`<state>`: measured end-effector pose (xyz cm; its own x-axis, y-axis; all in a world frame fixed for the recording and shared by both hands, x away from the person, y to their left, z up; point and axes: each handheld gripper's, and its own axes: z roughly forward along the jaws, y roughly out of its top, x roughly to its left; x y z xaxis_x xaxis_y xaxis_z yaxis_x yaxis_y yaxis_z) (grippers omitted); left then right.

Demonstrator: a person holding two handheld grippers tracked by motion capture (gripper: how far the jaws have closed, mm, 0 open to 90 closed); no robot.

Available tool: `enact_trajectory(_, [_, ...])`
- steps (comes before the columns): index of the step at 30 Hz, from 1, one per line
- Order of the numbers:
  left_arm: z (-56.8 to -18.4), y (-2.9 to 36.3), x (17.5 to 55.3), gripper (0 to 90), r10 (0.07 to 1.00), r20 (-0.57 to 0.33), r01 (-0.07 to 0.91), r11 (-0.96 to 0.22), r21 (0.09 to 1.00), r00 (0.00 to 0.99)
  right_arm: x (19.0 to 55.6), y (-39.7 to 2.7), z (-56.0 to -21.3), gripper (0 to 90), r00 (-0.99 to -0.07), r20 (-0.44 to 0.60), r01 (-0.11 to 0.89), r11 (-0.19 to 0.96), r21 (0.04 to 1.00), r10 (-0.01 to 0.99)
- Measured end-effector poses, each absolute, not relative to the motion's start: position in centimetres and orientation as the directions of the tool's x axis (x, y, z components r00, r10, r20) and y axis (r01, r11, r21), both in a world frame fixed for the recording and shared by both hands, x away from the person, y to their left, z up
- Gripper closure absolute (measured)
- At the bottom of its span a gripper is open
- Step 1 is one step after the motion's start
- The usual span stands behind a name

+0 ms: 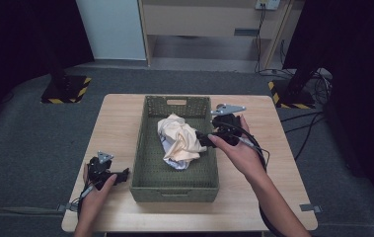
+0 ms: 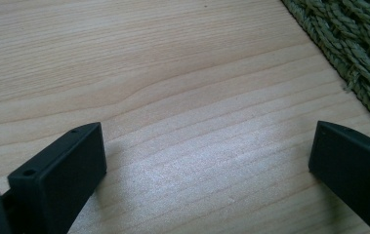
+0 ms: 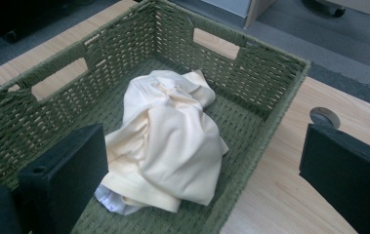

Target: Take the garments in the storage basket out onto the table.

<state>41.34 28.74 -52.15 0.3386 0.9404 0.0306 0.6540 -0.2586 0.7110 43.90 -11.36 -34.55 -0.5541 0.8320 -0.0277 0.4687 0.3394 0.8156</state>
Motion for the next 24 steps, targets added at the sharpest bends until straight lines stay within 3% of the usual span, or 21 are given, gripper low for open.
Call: enact_trajectory(24, [-52.2,28.7,41.3,0.0,0.940,0.031,0.654,-0.259,0.711,0.339,46.4,-6.1,-37.0,3.1,-0.587,0.000,0.506,0.366,0.781,0.810])
